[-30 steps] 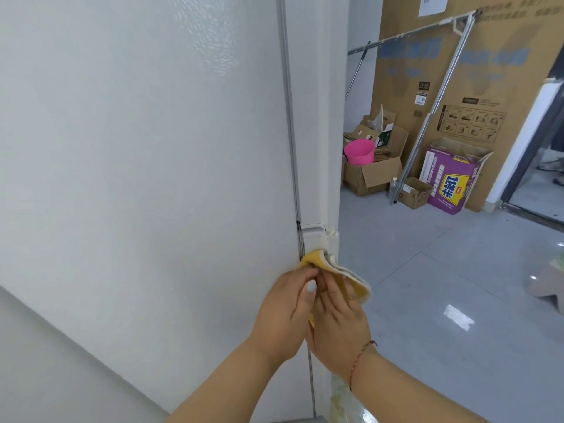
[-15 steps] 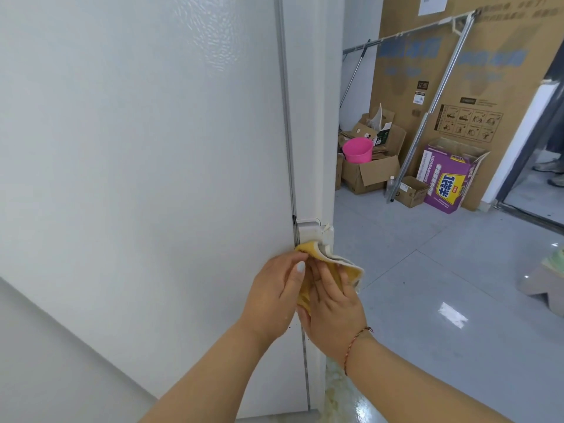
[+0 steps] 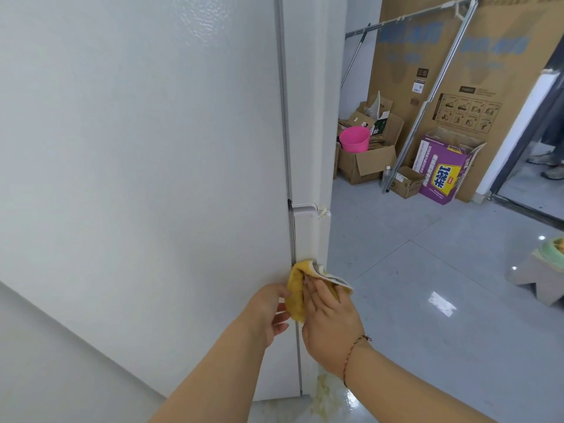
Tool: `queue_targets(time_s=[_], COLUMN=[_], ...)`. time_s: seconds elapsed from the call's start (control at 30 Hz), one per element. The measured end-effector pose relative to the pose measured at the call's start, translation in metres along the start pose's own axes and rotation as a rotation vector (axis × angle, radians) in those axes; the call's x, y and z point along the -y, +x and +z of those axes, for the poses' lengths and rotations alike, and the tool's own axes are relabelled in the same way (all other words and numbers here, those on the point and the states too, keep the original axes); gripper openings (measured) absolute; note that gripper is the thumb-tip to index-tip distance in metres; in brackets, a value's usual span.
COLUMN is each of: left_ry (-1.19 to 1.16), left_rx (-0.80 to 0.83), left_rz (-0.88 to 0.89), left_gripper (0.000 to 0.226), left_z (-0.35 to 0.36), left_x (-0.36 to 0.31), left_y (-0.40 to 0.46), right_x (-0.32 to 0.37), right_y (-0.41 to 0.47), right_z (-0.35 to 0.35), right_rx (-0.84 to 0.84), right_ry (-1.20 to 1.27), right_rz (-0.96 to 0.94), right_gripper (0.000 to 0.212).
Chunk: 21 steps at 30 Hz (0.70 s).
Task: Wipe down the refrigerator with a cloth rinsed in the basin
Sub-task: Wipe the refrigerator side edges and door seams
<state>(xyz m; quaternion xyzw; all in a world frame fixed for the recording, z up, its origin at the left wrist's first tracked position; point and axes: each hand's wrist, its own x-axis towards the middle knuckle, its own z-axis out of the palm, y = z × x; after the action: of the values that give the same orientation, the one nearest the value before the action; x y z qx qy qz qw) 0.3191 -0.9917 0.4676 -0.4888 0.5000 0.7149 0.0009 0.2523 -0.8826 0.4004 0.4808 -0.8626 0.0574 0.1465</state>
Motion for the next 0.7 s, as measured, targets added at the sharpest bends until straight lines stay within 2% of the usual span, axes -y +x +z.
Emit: queue_targets(time_s=[0.13, 0.27, 0.37, 0.43, 0.53, 0.63, 0.7], left_ry=[0.084, 0.082, 0.01, 0.058, 0.197, 0.328, 0.394], left_rx=[0.01, 0.062, 0.073, 0.036, -0.031, -0.085, -0.088], left_rz=[0.082, 0.252, 0.424, 0.533, 0.618, 0.631, 0.61], left_gripper=[0.022, 0.043, 0.03, 0.024, 0.025, 0.028, 0.028], left_z=[-0.001, -0.002, -0.004, -0.006, -0.008, -0.01, -0.012], left_x=[0.003, 0.0, -0.009, -0.012, -0.008, -0.001, 0.005], left_y=[0.007, 0.009, 0.004, 0.005, 0.008, 0.008, 0.007], right_x=[-0.013, -0.018, -0.025, -0.026, -0.027, -0.025, -0.023], right_y=[-0.002, 0.007, 0.018, 0.02, 0.019, 0.009, 0.001], right_z=[0.0, -0.018, -0.033, -0.034, -0.024, -0.014, -0.011], right_rx=[-0.085, -0.286, -0.372, -0.36, -0.302, -0.197, -0.094], right_ry=[-0.032, -0.091, -0.145, -0.166, -0.16, -0.08, 0.056], right_rz=[-0.06, -0.065, -0.048, -0.064, -0.103, -0.164, -0.132], right_gripper=[0.057, 0.054, 0.055, 0.054, 0.055, 0.048, 0.049])
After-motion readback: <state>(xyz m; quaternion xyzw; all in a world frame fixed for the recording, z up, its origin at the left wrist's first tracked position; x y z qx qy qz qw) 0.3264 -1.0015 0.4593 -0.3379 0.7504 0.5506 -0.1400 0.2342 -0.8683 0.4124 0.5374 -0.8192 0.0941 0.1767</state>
